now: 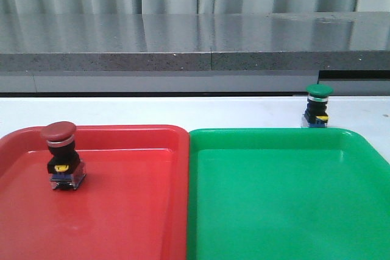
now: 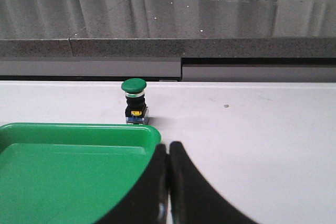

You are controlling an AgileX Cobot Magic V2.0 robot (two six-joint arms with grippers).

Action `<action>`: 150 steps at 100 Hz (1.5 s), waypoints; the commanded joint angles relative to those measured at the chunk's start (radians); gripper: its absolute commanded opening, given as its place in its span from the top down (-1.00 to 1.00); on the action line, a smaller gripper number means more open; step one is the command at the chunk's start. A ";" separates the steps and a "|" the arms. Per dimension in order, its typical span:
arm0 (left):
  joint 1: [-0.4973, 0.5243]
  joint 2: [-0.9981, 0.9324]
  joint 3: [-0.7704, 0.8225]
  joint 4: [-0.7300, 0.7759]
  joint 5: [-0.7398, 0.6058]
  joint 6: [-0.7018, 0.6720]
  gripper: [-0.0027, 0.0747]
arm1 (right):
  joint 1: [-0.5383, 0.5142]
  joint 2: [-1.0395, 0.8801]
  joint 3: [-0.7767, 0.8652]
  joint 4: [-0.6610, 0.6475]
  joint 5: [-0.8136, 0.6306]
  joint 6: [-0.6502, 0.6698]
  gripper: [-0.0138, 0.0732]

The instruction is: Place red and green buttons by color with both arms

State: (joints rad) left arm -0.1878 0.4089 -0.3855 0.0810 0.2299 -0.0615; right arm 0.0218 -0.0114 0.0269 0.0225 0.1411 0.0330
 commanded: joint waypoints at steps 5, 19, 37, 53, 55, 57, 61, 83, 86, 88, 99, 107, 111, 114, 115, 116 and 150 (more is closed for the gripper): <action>0.031 -0.045 0.011 -0.019 -0.095 0.023 0.98 | 0.001 -0.020 -0.014 -0.010 -0.082 0.000 0.94; 0.059 -0.136 0.092 -0.019 -0.129 0.023 0.98 | 0.001 -0.020 -0.014 -0.010 -0.082 0.000 0.94; 0.076 -0.273 0.218 -0.009 -0.184 0.023 0.98 | 0.001 -0.020 -0.014 -0.010 -0.082 0.000 0.94; 0.076 -0.380 0.302 -0.007 -0.198 0.023 0.98 | 0.001 -0.020 -0.014 -0.010 -0.082 0.000 0.94; 0.076 -0.389 0.310 -0.007 -0.198 0.023 0.98 | 0.001 -0.020 -0.014 -0.010 -0.082 0.000 0.94; 0.076 -0.397 0.317 -0.007 -0.198 0.023 0.98 | 0.001 -0.020 -0.014 -0.010 -0.082 0.000 0.94; 0.076 -0.409 0.328 -0.007 -0.198 0.023 0.98 | 0.001 -0.020 -0.014 -0.010 -0.082 0.000 0.94; 0.076 -0.445 0.369 0.043 -0.230 0.015 0.98 | 0.001 -0.020 -0.014 -0.010 -0.082 0.000 0.94; 0.076 -0.445 0.377 0.043 -0.230 0.012 0.98 | 0.001 -0.020 -0.014 -0.010 -0.082 0.000 0.94; 0.076 -0.445 0.380 0.043 -0.242 0.004 0.98 | 0.001 -0.020 -0.014 -0.010 -0.082 0.000 0.94; 0.076 -0.445 0.405 0.043 -0.278 -0.031 0.98 | 0.001 -0.020 -0.014 -0.010 -0.082 0.000 0.94; 0.076 -0.445 0.421 0.043 -0.283 -0.038 0.98 | 0.001 -0.020 -0.014 -0.010 -0.082 0.000 0.94; 0.076 -0.445 0.429 0.043 -0.287 -0.038 0.98 | 0.001 -0.020 -0.014 -0.010 -0.082 0.000 0.94; 0.076 -0.445 0.428 0.043 -0.281 -0.038 0.98 | 0.001 -0.020 -0.014 -0.010 -0.082 0.000 0.94; 0.076 -0.445 0.428 0.043 -0.279 -0.038 0.98 | 0.001 -0.020 -0.014 -0.010 -0.082 0.000 0.94; 0.076 -0.445 0.428 0.043 -0.279 -0.038 0.98 | 0.001 -0.020 -0.014 -0.010 -0.082 0.000 0.94; 0.076 -0.445 0.428 0.043 -0.281 -0.038 0.98 | 0.001 -0.020 -0.014 -0.010 -0.082 0.000 0.94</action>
State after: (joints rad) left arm -0.1130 -0.0051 0.0005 0.1252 0.0341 -0.0883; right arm 0.0218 -0.0114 0.0269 0.0225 0.1411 0.0346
